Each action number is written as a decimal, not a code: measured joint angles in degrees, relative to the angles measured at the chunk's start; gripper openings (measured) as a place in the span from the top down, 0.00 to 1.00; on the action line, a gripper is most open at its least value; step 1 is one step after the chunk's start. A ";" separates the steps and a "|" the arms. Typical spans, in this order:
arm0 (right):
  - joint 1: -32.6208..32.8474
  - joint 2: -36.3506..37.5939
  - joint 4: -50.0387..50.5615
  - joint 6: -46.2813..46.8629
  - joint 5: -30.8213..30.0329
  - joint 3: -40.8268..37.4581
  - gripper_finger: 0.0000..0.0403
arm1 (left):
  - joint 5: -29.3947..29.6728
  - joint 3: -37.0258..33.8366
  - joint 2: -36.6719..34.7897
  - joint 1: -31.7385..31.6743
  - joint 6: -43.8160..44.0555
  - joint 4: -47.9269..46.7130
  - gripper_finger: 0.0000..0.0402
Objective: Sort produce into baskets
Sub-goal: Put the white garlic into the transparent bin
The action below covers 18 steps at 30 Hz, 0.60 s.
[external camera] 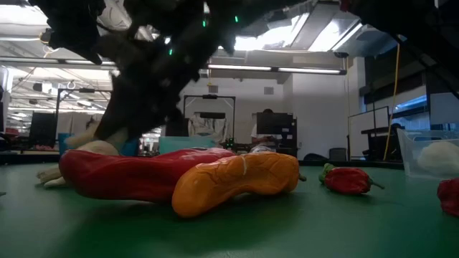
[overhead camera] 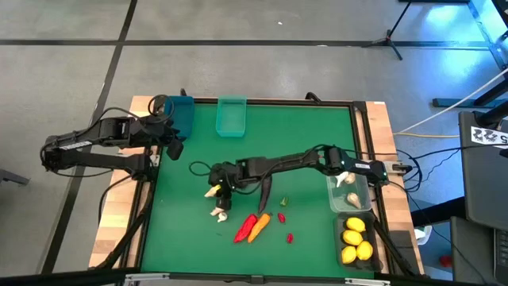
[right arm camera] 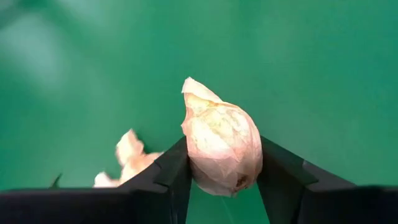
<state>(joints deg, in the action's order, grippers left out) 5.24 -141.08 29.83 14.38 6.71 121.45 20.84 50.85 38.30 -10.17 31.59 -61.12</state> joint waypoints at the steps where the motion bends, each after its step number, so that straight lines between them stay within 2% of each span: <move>1: -0.13 0.00 2.87 -1.12 0.31 1.83 0.62 | 0.02 0.00 0.00 0.00 -0.02 0.00 0.54; 8: -0.45 0.69 27.17 -8.55 0.43 13.63 0.62 | 0.00 0.00 0.00 0.02 -0.02 0.00 0.54; 14: -0.32 9.56 38.28 -9.10 1.35 9.01 0.62 | 0.02 0.00 -0.01 0.00 -0.07 -0.12 0.54; 18: -0.08 16.96 43.50 -8.42 -0.02 2.57 0.62 | 0.00 0.00 0.00 0.02 -0.15 -0.53 0.54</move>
<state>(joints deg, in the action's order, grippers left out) 5.16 -124.11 73.33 5.95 6.69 124.03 20.84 50.85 38.30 -10.15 31.44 -61.65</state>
